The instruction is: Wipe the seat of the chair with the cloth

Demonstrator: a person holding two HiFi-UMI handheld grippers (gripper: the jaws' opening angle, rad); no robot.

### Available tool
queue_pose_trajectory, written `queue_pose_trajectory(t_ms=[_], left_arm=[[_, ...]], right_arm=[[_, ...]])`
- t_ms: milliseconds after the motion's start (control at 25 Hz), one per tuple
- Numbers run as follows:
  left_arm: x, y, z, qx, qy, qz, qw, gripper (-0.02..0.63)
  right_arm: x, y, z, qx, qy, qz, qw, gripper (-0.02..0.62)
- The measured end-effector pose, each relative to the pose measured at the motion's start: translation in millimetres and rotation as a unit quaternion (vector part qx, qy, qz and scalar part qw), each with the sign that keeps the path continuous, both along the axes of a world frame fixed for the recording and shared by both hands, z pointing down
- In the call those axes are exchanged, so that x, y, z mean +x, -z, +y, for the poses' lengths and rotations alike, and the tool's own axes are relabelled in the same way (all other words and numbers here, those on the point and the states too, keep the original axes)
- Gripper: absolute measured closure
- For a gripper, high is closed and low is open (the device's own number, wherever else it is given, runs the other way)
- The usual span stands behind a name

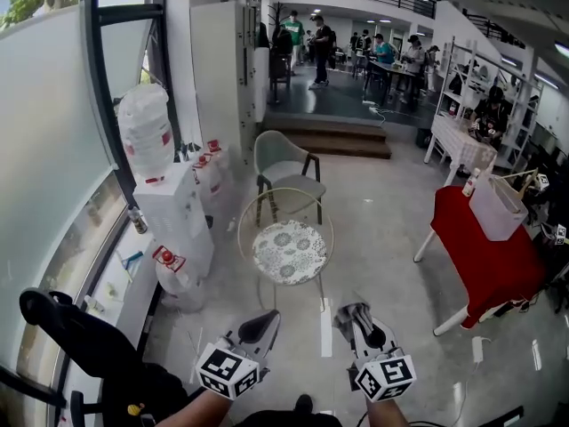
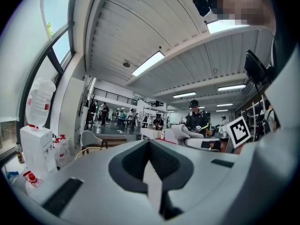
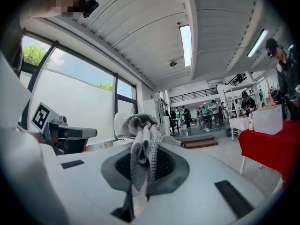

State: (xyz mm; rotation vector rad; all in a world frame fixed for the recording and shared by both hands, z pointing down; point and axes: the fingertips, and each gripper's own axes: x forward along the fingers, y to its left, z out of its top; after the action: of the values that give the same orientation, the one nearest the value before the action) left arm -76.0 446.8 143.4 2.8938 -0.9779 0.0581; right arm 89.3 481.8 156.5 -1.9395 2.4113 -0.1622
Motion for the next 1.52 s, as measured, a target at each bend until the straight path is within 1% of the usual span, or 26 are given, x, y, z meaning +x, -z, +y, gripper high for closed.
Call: queue_pose_trajectory(t_ms=[320, 640, 840, 1000, 1240, 1520], left_arm=[[66, 2, -36, 0.0, 0.007, -0.008, 0.9999, 0.6], [92, -6, -63, -0.007, 0.018, -0.026, 0.9995, 0.6], [100, -13, -87, -0.007, 0.023, -0.028, 0.9993, 0.6], [101, -18, -118, -0.012, 0.025, -0.015, 0.9995, 0.6], [94, -18, -191, -0.013, 0.033, -0.001, 0.9994, 0.6], [90, -16, -283, -0.016, 0.017, -0.008, 0.9997, 0.599]], right_arm=[[66, -1, -37, 0.005, 0.007, -0.01, 1.0, 0.574], [98, -6, -70, 0.009, 0.015, -0.02, 1.0, 0.574], [106, -16, -97, 0.009, 0.021, -0.024, 0.999, 0.574], [104, -22, -127, 0.005, 0.027, -0.017, 0.999, 0.574], [98, -15, -196, 0.007, 0.031, 0.002, 0.999, 0.574], [89, -8, -288, 0.009, 0.024, 0.0, 1.0, 0.574]])
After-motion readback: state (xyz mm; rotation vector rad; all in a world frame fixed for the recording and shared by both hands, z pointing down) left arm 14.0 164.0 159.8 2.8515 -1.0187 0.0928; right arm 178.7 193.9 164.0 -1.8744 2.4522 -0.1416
